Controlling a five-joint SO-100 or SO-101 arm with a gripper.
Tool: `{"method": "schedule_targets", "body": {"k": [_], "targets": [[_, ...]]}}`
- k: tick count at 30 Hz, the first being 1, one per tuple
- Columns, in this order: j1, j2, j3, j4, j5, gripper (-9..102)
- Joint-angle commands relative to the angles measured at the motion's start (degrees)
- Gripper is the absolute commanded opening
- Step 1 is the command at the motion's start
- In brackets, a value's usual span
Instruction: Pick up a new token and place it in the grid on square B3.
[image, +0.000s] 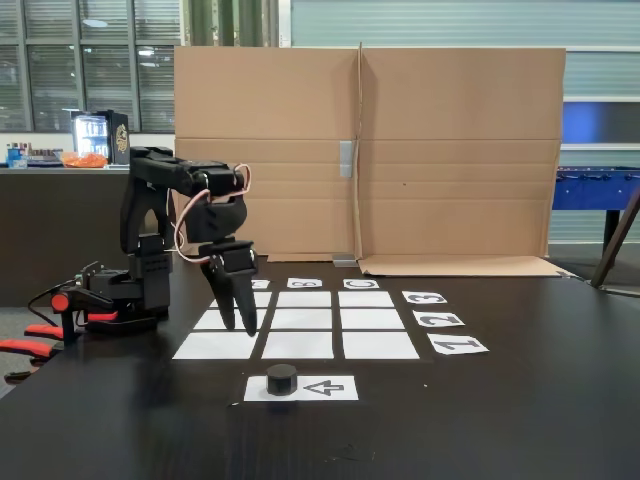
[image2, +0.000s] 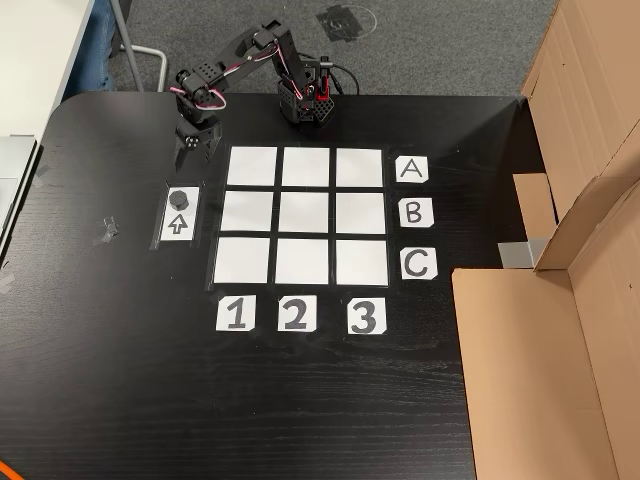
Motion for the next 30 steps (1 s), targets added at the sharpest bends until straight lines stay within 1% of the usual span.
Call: {"method": "schedule_targets", "body": {"k": [1,19,26,30], "targets": [[0.62,-0.97,-3.25,-0.44,-0.44,31],[3.43,-11.87,-19.07,0.62,-1.32,33],[3.34,-22.24,-33.22,8.44,-1.14,35],[3.25,-25.22,-38.58,10.02,-1.14,36]]}}
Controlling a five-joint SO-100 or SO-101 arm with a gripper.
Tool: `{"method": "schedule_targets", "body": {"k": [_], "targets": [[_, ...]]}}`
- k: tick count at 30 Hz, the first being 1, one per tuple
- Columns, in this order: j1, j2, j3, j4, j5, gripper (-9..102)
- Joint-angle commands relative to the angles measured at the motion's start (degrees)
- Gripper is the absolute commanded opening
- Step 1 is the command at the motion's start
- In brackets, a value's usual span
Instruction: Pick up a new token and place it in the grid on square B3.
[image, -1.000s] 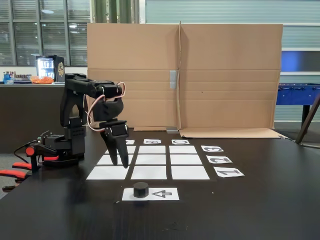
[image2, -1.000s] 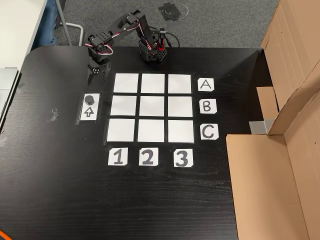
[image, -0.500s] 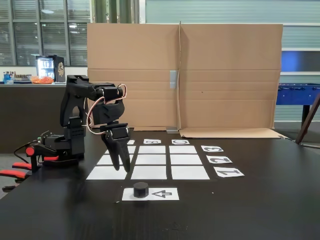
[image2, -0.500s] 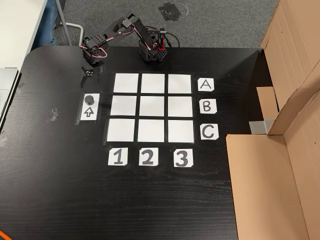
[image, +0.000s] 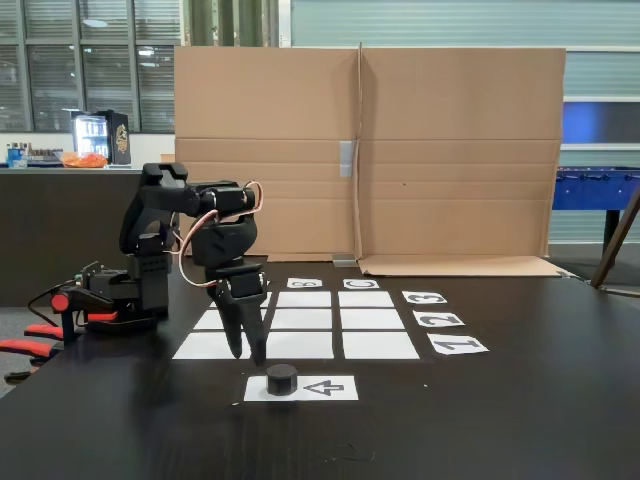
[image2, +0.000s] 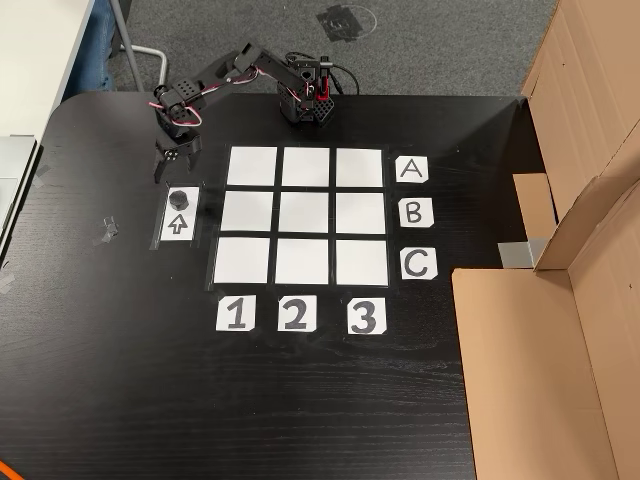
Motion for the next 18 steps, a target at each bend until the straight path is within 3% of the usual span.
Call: {"method": "schedule_targets", "body": {"k": [1,11,18], "targets": [[0.09,-0.18,-5.36,1.05,-0.35,36],[-2.29,-5.71,-17.14,8.53,-0.53,37],[-3.6,-7.91,-17.23,9.05,-0.53,38]]}}
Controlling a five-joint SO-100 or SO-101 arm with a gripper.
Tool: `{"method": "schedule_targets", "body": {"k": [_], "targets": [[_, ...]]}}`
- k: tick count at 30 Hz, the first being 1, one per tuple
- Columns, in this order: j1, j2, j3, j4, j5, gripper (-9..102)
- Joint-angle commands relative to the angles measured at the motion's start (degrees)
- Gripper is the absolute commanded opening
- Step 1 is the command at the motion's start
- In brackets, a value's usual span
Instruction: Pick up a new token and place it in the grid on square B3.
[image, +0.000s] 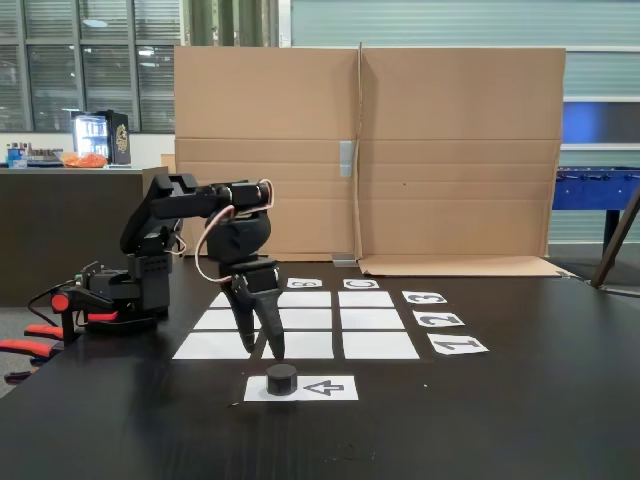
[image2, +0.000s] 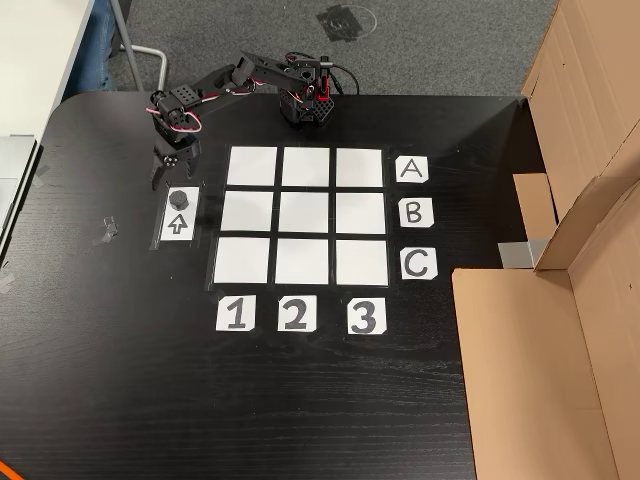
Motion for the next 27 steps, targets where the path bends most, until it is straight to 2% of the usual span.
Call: {"method": "schedule_targets", "body": {"k": [1,9,13,27], "targets": [[-0.88,-0.09,-2.11,0.62,-0.44,38],[-1.76,-2.02,-2.64,1.58,-0.62,39],[-1.85,-6.15,-9.84,5.27,-0.7,39],[-1.32,-8.0,-14.15,5.27,-1.05,39]]}}
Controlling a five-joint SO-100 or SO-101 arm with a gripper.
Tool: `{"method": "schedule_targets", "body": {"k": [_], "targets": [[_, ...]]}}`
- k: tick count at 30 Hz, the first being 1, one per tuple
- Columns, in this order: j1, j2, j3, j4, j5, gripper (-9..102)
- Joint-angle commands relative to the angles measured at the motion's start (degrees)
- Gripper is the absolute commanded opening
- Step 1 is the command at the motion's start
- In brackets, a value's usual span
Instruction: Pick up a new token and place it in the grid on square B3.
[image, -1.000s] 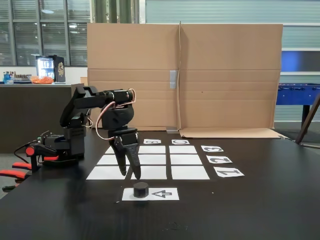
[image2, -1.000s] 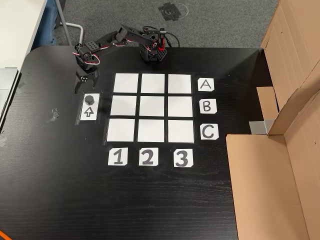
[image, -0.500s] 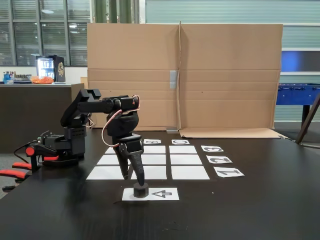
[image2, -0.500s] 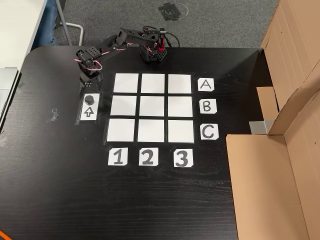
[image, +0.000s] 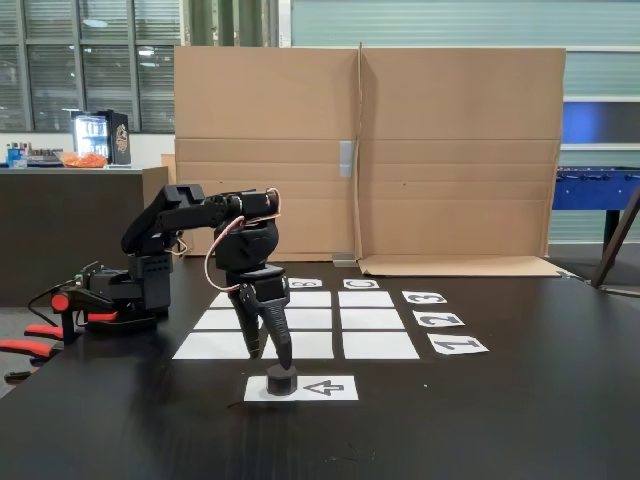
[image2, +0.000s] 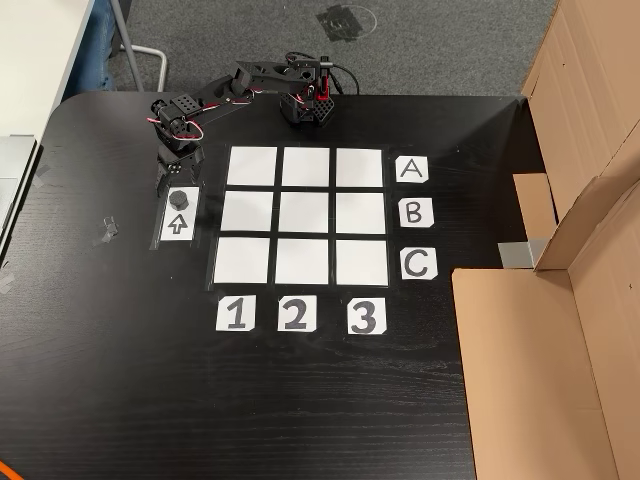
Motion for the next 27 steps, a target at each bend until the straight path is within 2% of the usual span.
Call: {"method": "schedule_targets", "body": {"k": [1,27], "targets": [[0.09,0.0,-3.16,0.26,-0.62,39],[0.0,-7.65,-8.35,0.26,-0.62,38]]}}
